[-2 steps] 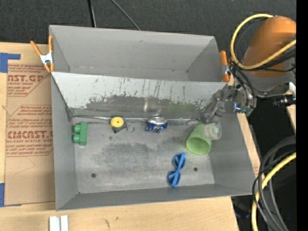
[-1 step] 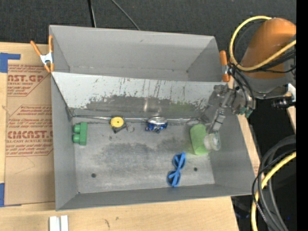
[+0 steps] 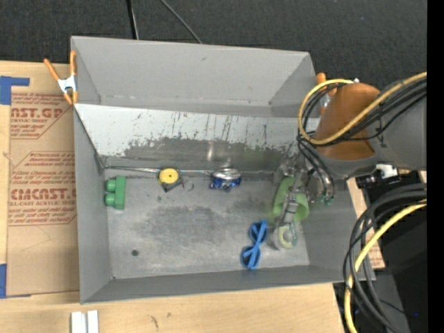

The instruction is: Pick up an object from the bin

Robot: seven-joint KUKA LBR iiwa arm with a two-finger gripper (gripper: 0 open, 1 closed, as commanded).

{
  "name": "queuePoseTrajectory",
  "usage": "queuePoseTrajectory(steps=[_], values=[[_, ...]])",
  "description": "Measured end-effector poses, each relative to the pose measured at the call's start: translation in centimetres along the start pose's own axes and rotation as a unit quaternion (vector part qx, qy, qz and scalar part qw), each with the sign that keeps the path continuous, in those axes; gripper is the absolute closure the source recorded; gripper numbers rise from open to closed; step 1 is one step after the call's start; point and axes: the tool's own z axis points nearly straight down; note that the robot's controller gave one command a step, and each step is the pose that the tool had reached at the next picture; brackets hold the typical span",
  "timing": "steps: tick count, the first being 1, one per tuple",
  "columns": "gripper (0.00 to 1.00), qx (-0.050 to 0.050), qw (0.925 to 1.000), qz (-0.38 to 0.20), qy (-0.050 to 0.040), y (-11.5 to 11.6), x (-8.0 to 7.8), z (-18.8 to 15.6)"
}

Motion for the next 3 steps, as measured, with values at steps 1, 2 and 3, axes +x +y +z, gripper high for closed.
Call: queuePoseTrajectory(steps=[1,2,3], values=[[0.0,0.003,0.9847,-0.174,-0.0023,-3.1,-0.2,0.5],[1.0,0.002,0.9846,-0.175,-0.0031,-3.0,-0.2,0.5],[1.0,0.007,0.9693,-0.246,-0.0057,-0.8,2.7,-17.5]])
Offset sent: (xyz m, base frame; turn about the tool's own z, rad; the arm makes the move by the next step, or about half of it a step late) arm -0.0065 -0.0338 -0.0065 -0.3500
